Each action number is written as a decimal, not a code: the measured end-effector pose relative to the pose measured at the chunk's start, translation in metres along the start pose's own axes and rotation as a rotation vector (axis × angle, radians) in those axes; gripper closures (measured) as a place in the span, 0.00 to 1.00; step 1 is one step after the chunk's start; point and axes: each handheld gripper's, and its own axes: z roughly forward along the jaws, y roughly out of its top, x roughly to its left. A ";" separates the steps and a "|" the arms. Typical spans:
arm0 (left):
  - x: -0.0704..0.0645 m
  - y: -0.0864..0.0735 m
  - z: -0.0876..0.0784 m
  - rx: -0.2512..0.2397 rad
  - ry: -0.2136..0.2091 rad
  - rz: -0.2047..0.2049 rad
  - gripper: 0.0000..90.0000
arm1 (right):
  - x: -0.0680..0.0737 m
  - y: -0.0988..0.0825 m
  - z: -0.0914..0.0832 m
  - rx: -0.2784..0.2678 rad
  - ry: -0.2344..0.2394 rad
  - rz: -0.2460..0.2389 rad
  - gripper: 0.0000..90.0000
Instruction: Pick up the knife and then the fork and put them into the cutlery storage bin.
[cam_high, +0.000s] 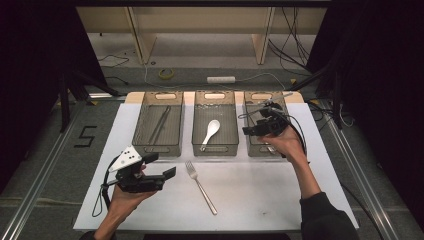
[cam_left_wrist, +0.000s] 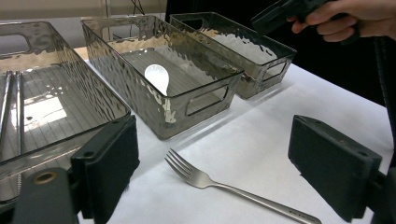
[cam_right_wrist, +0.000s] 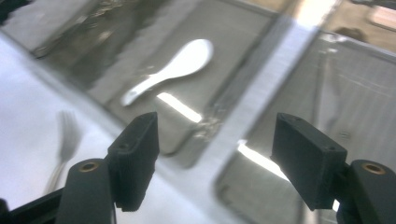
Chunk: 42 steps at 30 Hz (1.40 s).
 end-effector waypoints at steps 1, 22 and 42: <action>0.000 0.000 0.000 0.000 -0.001 -0.001 0.18 | 0.006 -0.001 -0.001 -0.003 0.007 -0.014 0.36; -0.001 0.000 0.000 -0.002 -0.005 0.000 0.17 | 0.072 -0.029 0.002 -0.008 0.106 -0.150 0.30; -0.001 0.001 0.001 0.000 -0.001 0.000 0.17 | 0.113 -0.037 0.027 0.101 0.144 -0.279 0.30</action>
